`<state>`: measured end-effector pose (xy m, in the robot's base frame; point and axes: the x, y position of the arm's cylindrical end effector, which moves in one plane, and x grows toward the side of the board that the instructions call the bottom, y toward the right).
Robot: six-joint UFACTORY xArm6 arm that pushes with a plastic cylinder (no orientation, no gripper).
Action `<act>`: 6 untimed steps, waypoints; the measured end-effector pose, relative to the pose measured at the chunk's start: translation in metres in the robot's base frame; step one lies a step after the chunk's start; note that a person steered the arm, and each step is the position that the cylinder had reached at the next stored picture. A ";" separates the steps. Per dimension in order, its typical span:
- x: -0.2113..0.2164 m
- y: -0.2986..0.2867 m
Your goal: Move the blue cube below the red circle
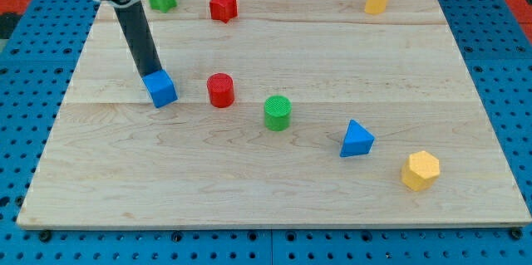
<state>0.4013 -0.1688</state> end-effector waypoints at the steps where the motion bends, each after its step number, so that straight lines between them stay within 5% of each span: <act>1: 0.031 0.004; 6: 0.108 0.043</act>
